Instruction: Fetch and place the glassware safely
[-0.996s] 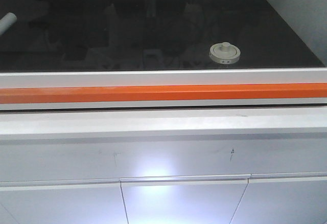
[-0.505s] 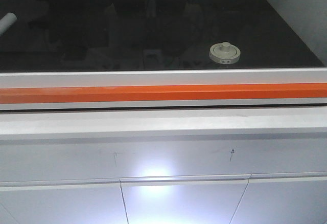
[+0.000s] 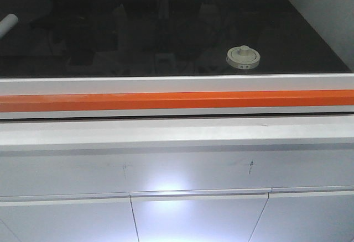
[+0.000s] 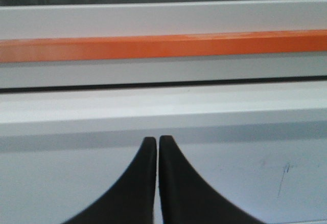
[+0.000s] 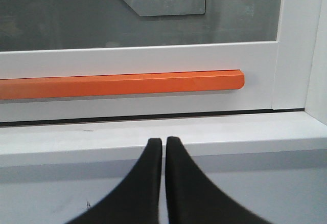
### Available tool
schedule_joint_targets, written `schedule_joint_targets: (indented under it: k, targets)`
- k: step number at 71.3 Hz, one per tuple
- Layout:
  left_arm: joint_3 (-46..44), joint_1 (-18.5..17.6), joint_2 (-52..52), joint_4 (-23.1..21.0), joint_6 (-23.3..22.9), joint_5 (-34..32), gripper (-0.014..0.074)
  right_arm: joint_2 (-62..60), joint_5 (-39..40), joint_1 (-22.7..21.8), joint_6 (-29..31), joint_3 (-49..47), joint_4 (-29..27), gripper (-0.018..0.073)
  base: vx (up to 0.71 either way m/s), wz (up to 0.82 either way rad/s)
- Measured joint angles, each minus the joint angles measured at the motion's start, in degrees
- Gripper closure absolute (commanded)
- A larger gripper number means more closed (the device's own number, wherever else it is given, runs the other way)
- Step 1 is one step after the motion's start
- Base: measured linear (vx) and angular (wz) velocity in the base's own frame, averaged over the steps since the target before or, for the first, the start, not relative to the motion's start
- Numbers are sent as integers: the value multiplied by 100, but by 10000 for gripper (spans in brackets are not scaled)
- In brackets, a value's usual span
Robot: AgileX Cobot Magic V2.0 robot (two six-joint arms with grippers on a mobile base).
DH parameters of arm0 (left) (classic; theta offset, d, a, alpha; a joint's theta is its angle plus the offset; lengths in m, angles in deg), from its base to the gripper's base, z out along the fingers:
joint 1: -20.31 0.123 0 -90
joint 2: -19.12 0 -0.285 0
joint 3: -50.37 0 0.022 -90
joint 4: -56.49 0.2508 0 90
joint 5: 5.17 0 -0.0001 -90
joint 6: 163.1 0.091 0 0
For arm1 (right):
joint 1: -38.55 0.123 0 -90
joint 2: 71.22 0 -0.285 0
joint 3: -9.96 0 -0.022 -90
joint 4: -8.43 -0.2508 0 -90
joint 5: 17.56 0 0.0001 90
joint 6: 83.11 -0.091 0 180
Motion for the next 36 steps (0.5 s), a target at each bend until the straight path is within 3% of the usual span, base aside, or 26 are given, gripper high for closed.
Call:
schedule_joint_targets:
  k: [17, 27, 36]
  targets:
    - [0, 0, 0, 0, 0, -859, 603, 0, 149, 0, -82, 0, -70, 563, 0, 0]
    - [-32, 0, 0, 0, -139, -1626, 603, 0, 799, 0, -95, 0, -82, 563, 0, 0]
    - [-610, 0, 39, 0, -205, -1650, 603, 0, 999, 0, -90, -201, -87, 563, 0, 0]
